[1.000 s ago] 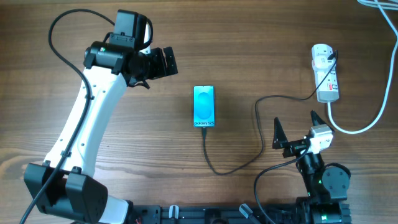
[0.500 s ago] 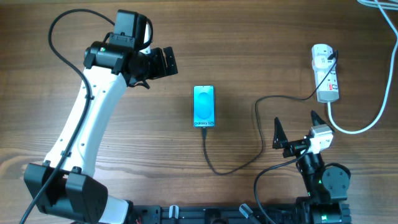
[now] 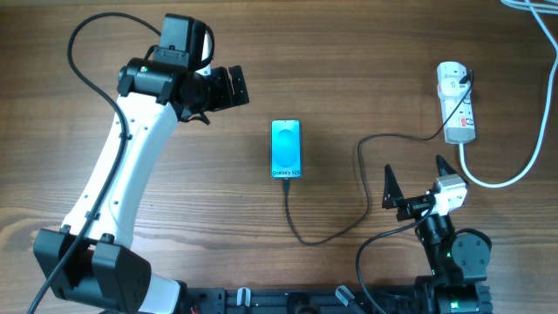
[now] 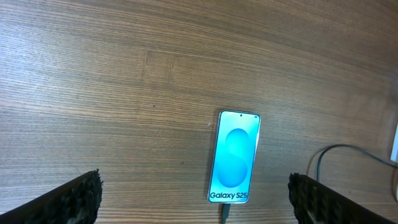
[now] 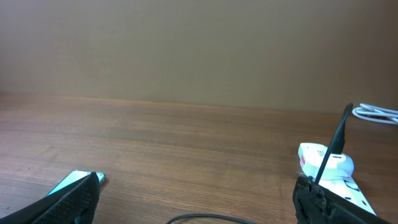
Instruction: Plug charger to phone and switch on socket
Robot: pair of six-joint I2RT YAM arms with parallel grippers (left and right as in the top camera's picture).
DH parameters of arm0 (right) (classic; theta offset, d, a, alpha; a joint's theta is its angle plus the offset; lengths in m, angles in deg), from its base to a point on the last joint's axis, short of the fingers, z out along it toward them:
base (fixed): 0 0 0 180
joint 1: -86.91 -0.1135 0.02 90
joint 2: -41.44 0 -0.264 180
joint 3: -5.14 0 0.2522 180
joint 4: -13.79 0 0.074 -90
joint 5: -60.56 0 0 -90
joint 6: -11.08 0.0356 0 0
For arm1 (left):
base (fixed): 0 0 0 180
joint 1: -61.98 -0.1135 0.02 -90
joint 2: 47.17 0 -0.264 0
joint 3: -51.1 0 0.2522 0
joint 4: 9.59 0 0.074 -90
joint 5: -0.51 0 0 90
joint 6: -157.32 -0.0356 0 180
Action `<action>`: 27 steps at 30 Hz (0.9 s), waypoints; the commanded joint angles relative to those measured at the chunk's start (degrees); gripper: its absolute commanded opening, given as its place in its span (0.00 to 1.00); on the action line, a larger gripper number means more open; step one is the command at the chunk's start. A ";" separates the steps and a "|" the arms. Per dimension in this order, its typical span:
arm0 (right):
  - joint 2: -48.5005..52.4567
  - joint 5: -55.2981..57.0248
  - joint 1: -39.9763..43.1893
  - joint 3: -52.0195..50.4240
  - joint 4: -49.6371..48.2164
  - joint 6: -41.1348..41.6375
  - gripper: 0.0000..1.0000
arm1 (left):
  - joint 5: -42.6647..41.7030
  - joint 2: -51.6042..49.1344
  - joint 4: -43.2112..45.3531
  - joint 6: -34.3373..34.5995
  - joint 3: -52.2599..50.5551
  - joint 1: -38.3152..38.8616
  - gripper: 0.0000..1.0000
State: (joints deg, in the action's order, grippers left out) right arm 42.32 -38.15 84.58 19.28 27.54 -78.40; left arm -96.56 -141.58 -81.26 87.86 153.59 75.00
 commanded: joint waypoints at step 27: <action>-0.46 0.81 -0.28 -0.02 -0.37 -0.44 1.00 | 0.00 36.37 14.88 -12.20 -40.68 -1.05 1.00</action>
State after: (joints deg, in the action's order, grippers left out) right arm 42.32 -38.12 84.58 19.28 27.52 -78.38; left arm -92.56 -109.71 -71.01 85.39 117.59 74.34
